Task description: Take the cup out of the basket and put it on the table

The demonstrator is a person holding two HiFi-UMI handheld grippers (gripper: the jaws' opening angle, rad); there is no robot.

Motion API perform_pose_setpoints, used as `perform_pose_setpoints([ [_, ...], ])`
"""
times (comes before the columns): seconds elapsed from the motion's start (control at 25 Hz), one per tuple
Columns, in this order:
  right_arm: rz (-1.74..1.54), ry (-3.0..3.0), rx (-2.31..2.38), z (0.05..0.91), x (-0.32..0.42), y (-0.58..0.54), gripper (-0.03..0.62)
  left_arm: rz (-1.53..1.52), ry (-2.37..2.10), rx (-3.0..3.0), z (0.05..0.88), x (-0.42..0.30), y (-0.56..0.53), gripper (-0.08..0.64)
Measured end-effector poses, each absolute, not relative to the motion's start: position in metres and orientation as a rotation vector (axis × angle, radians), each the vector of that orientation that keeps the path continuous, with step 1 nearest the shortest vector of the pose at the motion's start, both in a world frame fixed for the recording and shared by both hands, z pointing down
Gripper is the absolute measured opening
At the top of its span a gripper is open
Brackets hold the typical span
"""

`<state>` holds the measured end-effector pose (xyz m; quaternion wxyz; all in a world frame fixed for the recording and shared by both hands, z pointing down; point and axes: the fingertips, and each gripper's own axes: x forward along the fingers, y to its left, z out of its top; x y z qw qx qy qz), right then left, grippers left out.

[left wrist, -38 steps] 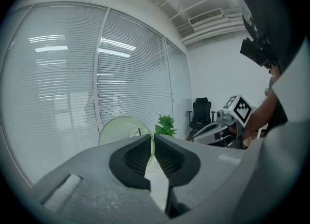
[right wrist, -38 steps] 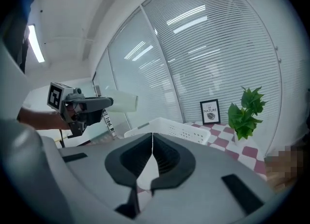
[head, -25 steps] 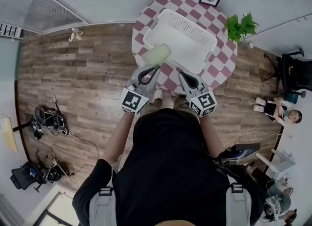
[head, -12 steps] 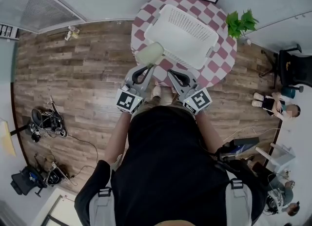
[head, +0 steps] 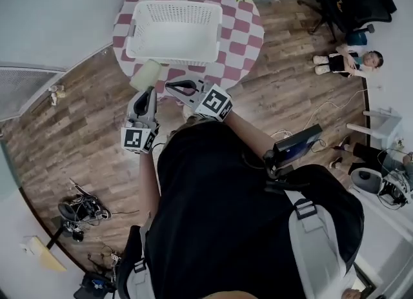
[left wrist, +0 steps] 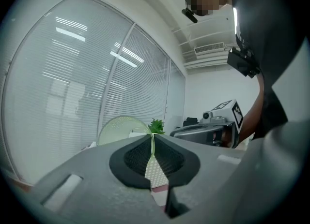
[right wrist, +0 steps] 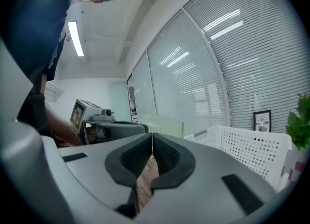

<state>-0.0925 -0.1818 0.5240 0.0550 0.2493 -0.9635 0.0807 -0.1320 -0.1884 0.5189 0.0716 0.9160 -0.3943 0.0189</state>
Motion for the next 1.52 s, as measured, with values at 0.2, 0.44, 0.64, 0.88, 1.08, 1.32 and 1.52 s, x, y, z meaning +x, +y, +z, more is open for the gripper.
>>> perform_pose_setpoints([
  [0.2, 0.256, -2.92, 0.771, 0.542, -0.084, -0.183, 0.012, 0.117, -1.173, 2.736, 0.553, -0.128, -0.191, 0.02],
  [0.44, 0.246, -2.831, 0.876, 0.571, -0.068, -0.192, 0.012, 0.161, -1.222, 2.722, 0.579, -0.122, -0.195, 0.02],
  [0.64, 0.188, -2.755, 0.882, 0.589, -0.072, -0.195, 0.012, 0.196, -1.247, 2.71, 0.593, -0.126, -0.196, 0.02],
  [0.88, 0.184, -2.784, 0.781, 0.599, -0.089, -0.186, 0.012, 0.195, -1.239, 2.712, 0.6, -0.129, -0.193, 0.02],
  [1.08, 0.194, -2.801, 0.714, 0.598, -0.103, -0.182, 0.011, 0.206, -1.246, 2.72, 0.601, -0.132, -0.192, 0.02],
  [1.32, 0.21, -2.798, 0.704, 0.602, -0.109, -0.181, 0.011, 0.211, -1.258, 2.722, 0.601, -0.136, -0.192, 0.02],
  [1.52, 0.218, -2.768, 0.728, 0.606, -0.109, -0.183, 0.011, 0.201, -1.256, 2.704, 0.602, -0.14, -0.19, 0.02],
])
